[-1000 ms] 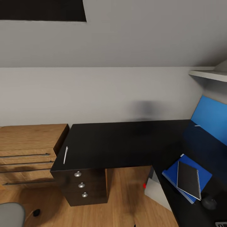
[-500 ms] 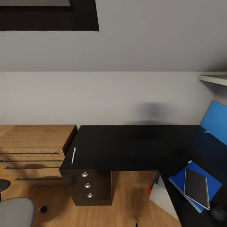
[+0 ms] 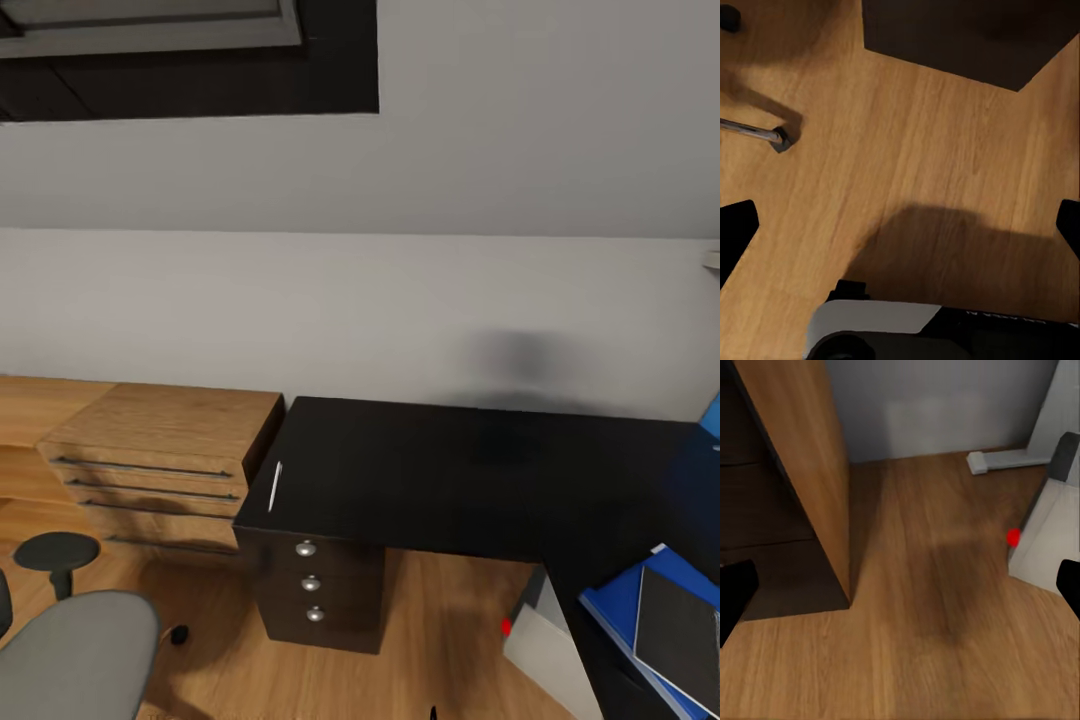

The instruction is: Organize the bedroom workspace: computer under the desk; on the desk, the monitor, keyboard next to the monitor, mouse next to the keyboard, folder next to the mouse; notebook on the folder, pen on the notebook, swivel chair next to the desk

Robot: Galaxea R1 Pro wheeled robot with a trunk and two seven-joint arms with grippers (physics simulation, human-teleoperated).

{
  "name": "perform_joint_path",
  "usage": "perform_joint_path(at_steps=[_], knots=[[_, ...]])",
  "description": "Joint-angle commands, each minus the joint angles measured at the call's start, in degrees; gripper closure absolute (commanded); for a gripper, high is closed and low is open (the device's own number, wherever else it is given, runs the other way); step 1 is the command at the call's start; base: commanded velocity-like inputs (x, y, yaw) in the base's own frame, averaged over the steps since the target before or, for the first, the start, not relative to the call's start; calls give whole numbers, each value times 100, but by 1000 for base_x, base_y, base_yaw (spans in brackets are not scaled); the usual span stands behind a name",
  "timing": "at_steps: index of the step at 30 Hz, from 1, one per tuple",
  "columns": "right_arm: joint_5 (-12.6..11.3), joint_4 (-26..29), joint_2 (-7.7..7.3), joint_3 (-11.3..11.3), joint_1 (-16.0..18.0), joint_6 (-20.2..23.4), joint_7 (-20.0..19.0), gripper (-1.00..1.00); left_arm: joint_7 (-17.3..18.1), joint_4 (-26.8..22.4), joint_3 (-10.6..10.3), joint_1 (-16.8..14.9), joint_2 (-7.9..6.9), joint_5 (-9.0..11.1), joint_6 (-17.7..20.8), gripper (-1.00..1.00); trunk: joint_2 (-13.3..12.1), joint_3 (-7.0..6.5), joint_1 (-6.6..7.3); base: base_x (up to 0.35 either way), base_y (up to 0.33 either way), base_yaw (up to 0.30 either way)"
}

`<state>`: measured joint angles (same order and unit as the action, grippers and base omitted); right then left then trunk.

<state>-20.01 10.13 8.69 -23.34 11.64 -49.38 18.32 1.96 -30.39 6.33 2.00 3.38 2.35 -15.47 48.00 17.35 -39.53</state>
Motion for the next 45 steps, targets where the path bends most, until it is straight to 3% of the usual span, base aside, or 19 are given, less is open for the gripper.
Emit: perform_joint_path(at_steps=[1,10,29,38,45], knots=[[-33,-6,-3,-53,5,-13,24,-100,19,-8,27,2,5,26,-66,-100,-37,-13,22,0,0,281],[347,-20,-26,-27,5,-6,23,-100,14,-9,54,2,-12,37,-148,-100,-398,-174,219,0,0,281],[357,-20,-14,-4,5,4,66,-100,15,-10,53,2,-13,20,-140,-100,-1160,-515,636,0,0,281],[358,-18,-120,9,5,-6,70,-100,15,-11,59,2,-13,18,-176,-100,-1160,-515,636,0,0,281],[350,-20,-130,6,5,-316,67,-100,24,-11,51,2,-5,11,-179,-100,-1160,-515,636,0,0,275]])
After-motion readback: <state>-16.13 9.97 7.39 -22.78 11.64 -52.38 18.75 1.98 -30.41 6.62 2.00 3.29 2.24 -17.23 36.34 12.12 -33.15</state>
